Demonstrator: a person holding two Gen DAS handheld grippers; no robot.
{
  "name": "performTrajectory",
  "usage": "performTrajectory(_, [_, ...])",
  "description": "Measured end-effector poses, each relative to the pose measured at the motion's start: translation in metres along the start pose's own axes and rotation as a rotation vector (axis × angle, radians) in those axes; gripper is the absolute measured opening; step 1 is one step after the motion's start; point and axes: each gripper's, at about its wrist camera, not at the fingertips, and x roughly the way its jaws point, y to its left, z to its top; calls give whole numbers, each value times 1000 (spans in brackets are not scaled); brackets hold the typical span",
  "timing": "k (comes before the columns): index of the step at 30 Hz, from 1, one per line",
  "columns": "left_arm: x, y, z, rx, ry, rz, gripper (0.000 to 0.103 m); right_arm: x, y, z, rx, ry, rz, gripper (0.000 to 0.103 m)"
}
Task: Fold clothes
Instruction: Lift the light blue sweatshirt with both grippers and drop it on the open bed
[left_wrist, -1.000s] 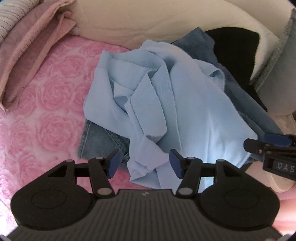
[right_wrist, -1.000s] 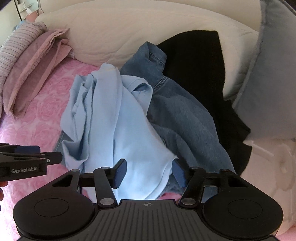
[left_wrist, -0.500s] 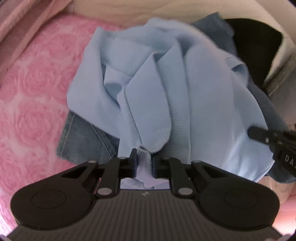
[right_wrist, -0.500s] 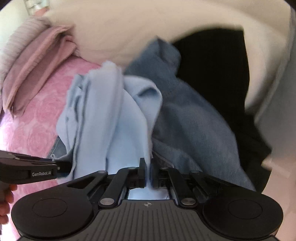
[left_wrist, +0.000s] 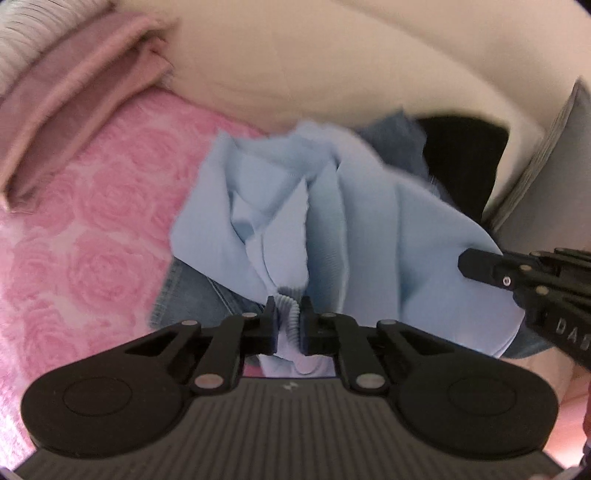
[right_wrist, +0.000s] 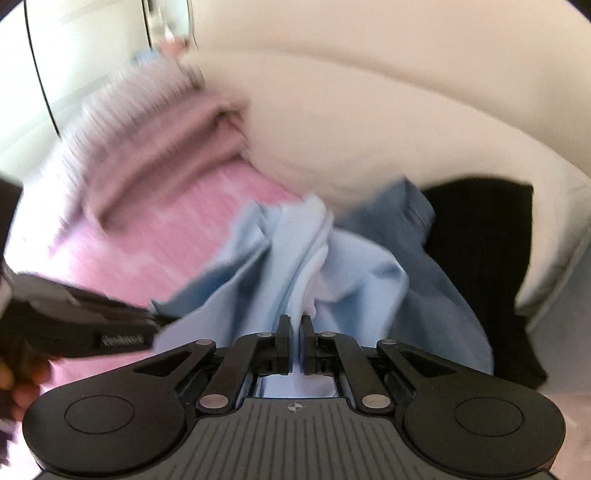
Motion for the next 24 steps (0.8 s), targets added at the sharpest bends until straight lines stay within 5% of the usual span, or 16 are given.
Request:
performTrajectory(9, [-184, 59, -34, -162, -334, 106, 6, -82, 82, 48, -41, -221, 223, 1])
performTrajectory(18, [-404, 127, -146, -317, -627, 337, 6, -176, 243, 44, -207, -382, 546, 1])
performTrajectory(24, [-548, 158, -252, -434, -779, 544, 6, -238, 342, 26, -218, -476, 719, 1])
